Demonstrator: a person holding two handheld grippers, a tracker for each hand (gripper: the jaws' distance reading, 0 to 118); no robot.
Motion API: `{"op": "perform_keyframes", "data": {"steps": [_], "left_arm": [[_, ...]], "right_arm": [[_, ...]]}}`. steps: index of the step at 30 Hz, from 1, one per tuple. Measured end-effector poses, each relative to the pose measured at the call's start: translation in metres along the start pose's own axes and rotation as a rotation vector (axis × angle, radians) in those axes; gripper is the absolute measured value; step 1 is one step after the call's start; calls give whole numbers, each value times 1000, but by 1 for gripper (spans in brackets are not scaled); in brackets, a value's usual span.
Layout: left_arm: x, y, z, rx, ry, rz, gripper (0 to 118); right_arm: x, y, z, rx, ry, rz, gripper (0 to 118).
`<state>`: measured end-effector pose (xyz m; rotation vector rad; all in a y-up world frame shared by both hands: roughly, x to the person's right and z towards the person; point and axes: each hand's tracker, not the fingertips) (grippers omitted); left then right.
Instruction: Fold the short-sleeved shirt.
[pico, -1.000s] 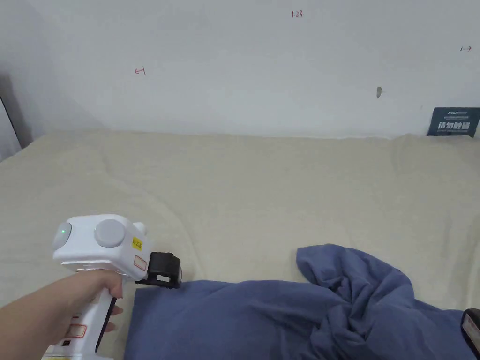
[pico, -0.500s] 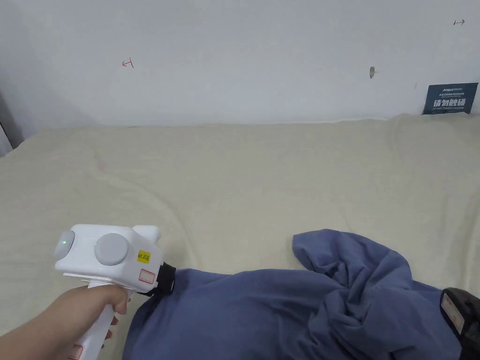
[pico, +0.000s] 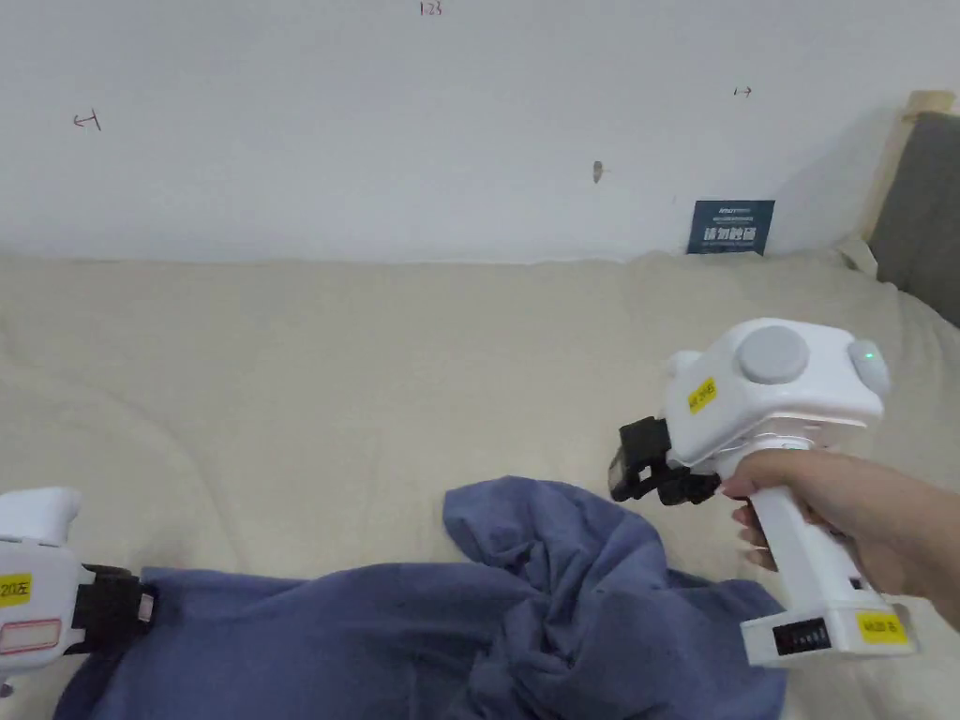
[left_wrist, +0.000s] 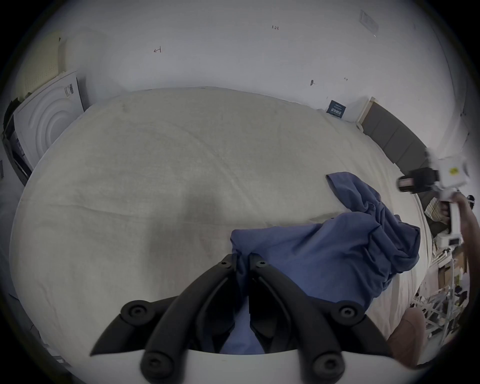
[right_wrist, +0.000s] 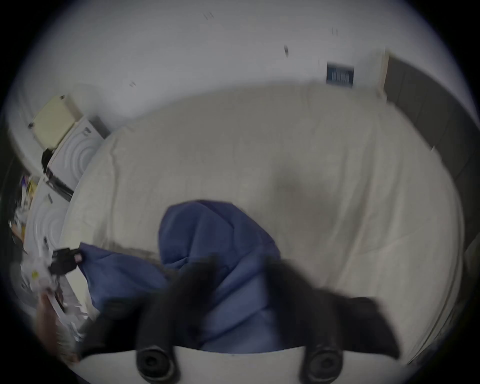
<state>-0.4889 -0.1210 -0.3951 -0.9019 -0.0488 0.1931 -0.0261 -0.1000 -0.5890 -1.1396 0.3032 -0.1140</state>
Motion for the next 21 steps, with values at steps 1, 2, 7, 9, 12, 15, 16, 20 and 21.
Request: {"op": "perform_keyframes", "data": {"steps": [1, 2, 7, 9, 12, 15, 16, 20, 21], "left_arm": [[1, -1, -2, 0, -1, 0, 7], [0, -2, -2, -1, -3, 0, 7], [0, -11, -2, -23, -11, -13, 7], [2, -14, -5, -39, 0, -28, 7], [0, -18, -6, -56, 3, -27, 7], [2, -22, -2, -47, 2, -13, 7], [3, -21, 2, -41, 0, -7, 7], [6, -14, 23, 0, -10, 5, 7], [10, -11, 33, 18, -11, 3, 7]], "right_arm": [[1, 4, -19, -66, -15, -31, 102], [2, 7, -34, -102, -36, -51, 102], [-12, 9, -75, -114, -147, -12, 96], [-9, 4, -79, -148, -166, -6, 34], [1, 8, -62, -49, -226, 132, 0], [21, 6, -23, -21, -137, 47, 0], [11, -5, 6, 15, -160, 29, 0], [21, -9, 62, 68, -70, -11, 0], [20, -12, 80, 100, -64, -6, 0]]}}
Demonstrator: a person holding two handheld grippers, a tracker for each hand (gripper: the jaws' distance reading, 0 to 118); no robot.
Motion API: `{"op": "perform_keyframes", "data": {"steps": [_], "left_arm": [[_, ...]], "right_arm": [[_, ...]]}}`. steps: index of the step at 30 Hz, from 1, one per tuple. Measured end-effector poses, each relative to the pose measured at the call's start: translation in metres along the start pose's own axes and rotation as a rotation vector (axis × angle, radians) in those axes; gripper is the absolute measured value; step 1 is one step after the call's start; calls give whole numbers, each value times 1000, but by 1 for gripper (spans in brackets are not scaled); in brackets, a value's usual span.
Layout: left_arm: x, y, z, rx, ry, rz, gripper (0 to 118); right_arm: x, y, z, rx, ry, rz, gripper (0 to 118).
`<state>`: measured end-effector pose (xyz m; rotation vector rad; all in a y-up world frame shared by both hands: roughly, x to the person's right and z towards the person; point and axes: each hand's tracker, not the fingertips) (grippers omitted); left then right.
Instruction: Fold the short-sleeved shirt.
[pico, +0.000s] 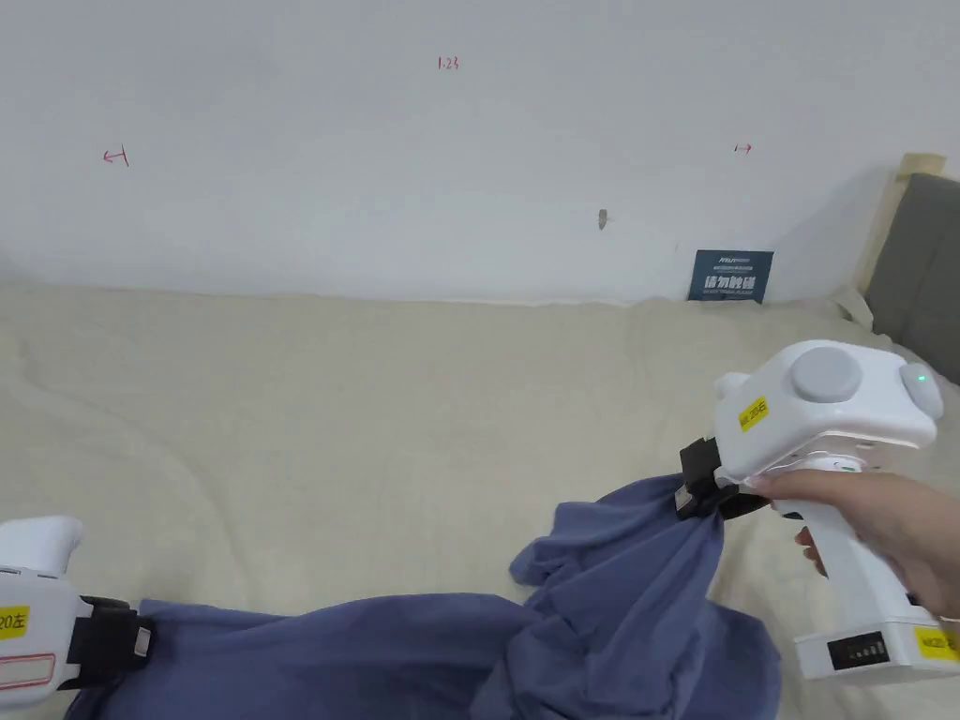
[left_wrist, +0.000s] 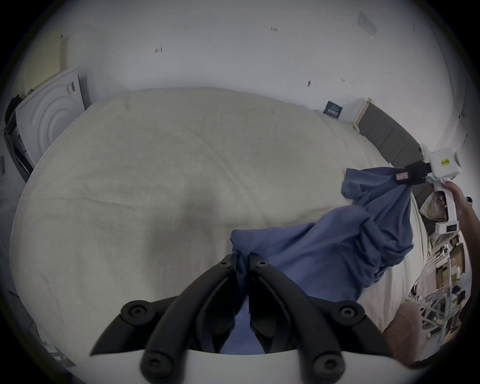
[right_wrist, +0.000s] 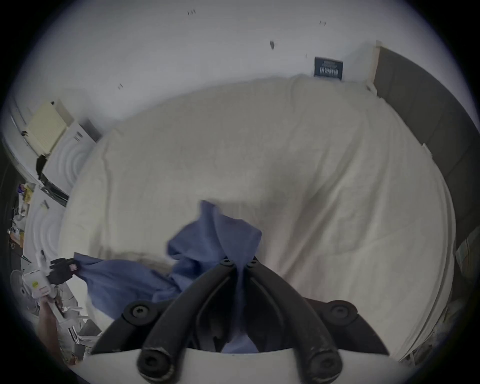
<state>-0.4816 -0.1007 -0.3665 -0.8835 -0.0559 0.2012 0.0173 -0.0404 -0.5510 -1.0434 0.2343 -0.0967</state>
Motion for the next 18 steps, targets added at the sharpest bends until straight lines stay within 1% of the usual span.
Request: {"op": "perform_keyframes", "data": {"steps": [2, 4, 5, 7, 9, 11, 12, 15, 18], "left_arm": [[7, 5, 21, 48, -12, -4, 7], [18, 14, 50, 118, -31, -15, 7], [22, 18, 64, 149, -39, -15, 7], [30, 30, 96, 211, -56, -22, 7], [45, 43, 126, 268, -61, -67, 7], [58, 57, 156, 330, -42, -113, 7], [57, 68, 165, 357, -43, -119, 7], [68, 93, 196, 421, -54, -140, 7], [89, 111, 216, 460, -34, -171, 7]], "right_arm": [[2, -4, 35, 49, 42, 11, 0], [6, -13, 72, 102, 88, -15, 0], [8, -16, 88, 130, 96, -26, 0], [15, -23, 125, 192, 106, -23, 0], [18, -21, 158, 257, 99, -20, 0], [25, -14, 191, 300, 126, -46, 0], [26, -10, 205, 322, 131, -44, 0], [18, 5, 250, 409, 103, 4, 0], [7, 29, 282, 463, 102, 19, 0]]}}
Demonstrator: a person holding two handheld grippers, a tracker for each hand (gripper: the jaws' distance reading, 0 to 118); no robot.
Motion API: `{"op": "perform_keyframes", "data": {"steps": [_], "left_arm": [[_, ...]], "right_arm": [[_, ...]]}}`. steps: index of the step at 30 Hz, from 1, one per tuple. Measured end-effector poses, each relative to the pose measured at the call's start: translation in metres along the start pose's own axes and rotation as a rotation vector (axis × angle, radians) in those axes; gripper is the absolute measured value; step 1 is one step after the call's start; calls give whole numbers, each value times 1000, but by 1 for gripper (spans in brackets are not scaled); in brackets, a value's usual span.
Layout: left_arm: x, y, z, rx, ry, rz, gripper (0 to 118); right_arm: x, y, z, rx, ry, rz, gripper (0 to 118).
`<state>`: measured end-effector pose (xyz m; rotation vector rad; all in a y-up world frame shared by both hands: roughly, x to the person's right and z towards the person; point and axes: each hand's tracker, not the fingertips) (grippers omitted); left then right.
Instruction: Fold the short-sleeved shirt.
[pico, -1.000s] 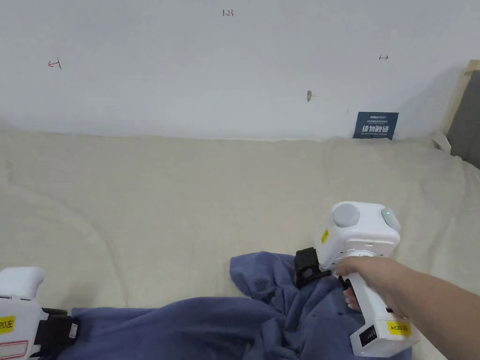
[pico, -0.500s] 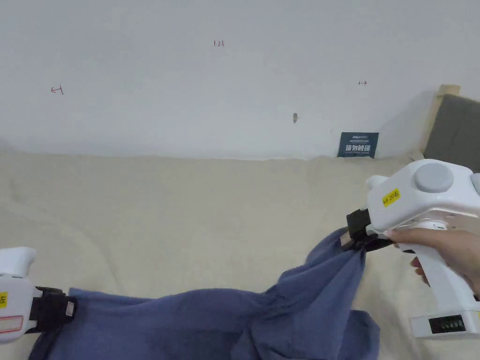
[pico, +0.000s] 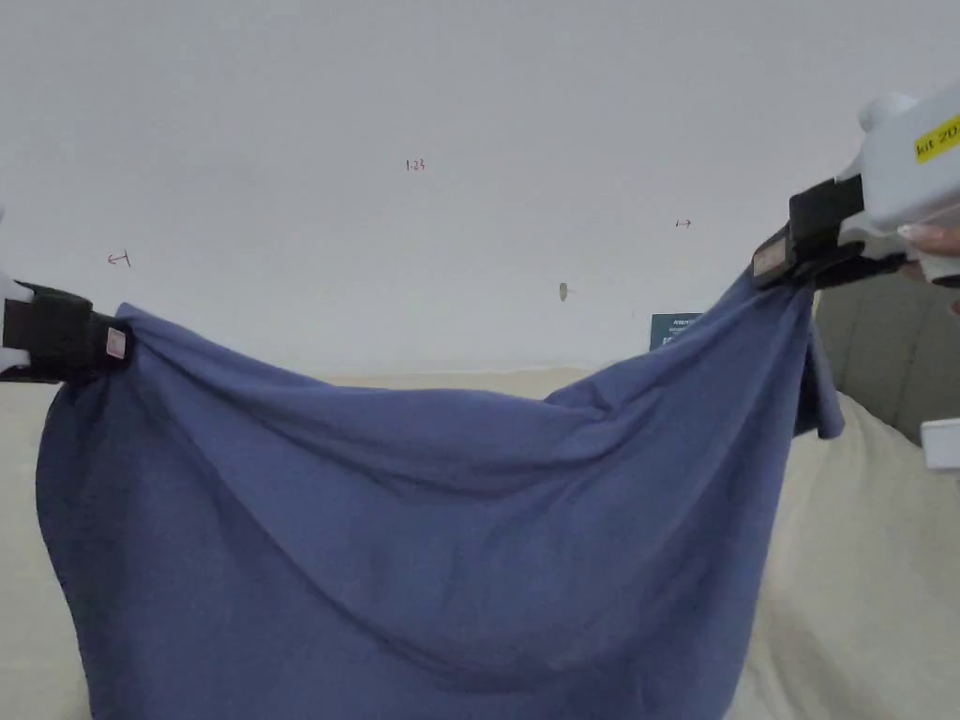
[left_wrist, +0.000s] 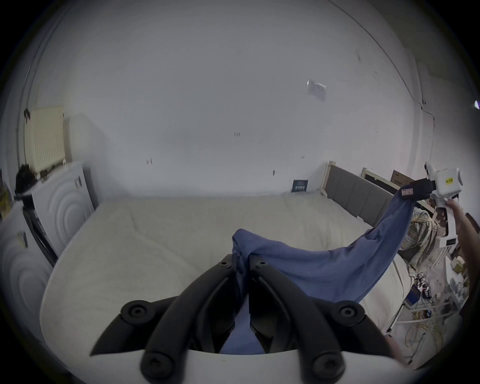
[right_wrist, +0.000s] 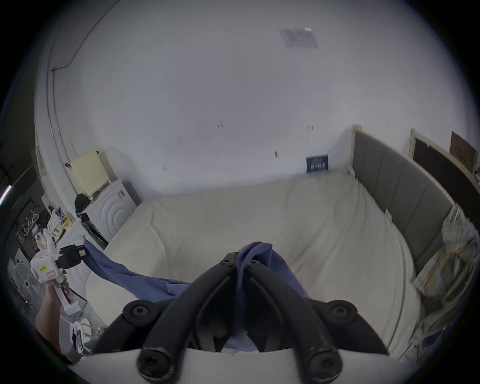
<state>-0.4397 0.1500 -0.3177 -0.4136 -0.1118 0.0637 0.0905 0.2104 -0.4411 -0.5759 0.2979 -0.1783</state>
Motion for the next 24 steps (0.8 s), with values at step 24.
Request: {"op": "perform_keyframes", "data": {"steps": [24], "left_arm": [[-45, 161, -97, 366, 157, 75, 7]], "right_arm": [[-79, 177, -43, 410, -185, 50, 0]]}}
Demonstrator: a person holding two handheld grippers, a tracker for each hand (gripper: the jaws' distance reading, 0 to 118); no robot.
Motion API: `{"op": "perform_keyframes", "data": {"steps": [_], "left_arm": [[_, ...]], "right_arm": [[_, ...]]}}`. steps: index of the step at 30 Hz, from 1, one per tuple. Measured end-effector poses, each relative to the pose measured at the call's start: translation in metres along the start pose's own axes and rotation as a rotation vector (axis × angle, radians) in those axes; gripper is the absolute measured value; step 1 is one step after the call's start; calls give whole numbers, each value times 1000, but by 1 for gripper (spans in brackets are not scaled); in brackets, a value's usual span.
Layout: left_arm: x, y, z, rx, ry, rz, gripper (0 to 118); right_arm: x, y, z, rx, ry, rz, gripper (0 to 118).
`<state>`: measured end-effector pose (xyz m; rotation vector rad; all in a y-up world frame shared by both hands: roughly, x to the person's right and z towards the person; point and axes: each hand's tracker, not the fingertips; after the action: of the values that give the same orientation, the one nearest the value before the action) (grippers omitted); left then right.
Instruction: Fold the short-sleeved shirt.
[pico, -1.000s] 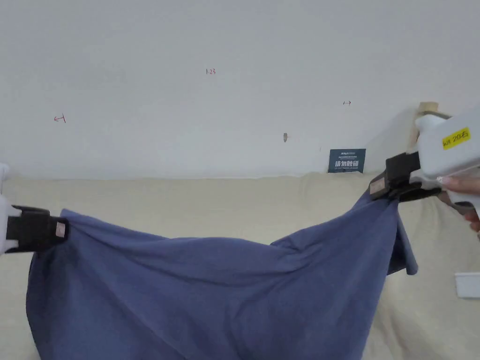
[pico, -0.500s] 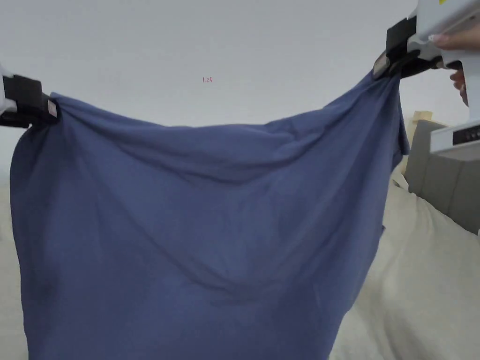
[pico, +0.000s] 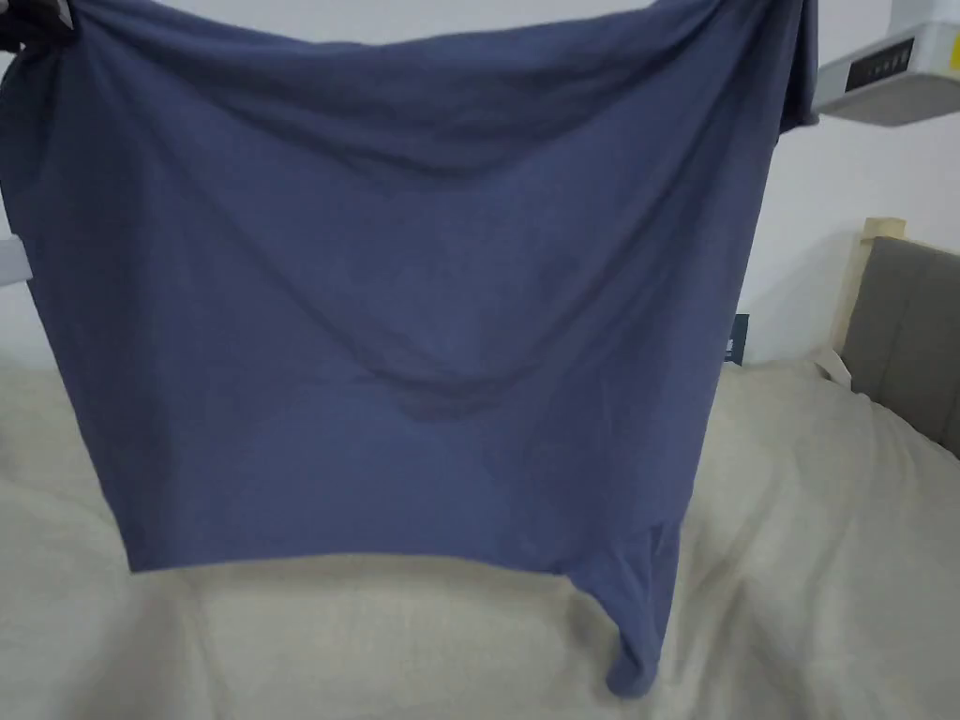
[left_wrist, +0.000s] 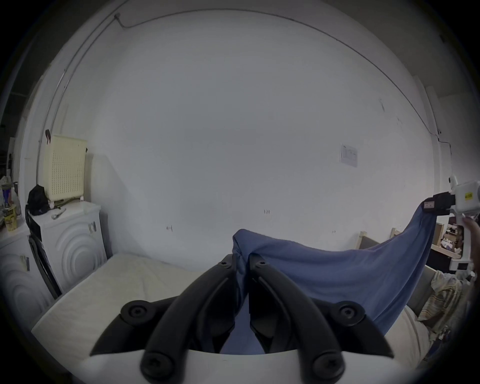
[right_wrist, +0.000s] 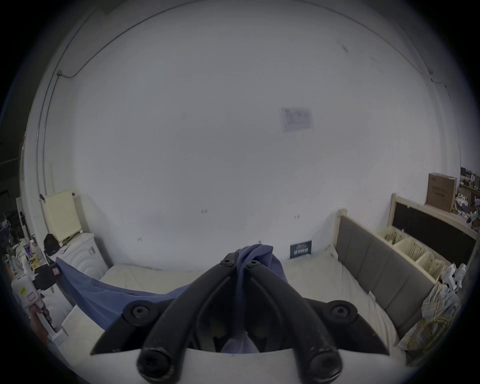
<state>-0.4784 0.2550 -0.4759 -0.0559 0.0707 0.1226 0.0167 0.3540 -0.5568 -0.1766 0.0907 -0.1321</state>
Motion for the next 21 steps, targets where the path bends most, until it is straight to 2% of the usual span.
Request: {"op": "perform_keyframes", "data": {"steps": [5, 9, 11, 13, 15, 18, 21], "left_arm": [[5, -3, -15, 36, 7, -32, 7], [6, -32, -19, 17, -2, -44, 7], [7, -64, -17, -66, -41, -29, 7], [8, -107, -14, -150, -36, -66, 7], [8, -154, -3, -240, -85, -48, 7], [17, -219, 30, -324, -125, -14, 7], [22, -276, 69, -363, -132, -7, 7]], "right_arm": [[-10, 5, -7, 42, -53, 73, 0], [-10, -29, -14, 45, -78, 117, 0], [0, -59, -26, 13, -65, 127, 0], [11, -108, -29, -21, -53, 147, 1], [21, -157, -29, -107, -26, 166, 1], [37, -243, -7, -252, 38, 145, 1], [57, -322, 21, -287, 32, 108, 1]]}}
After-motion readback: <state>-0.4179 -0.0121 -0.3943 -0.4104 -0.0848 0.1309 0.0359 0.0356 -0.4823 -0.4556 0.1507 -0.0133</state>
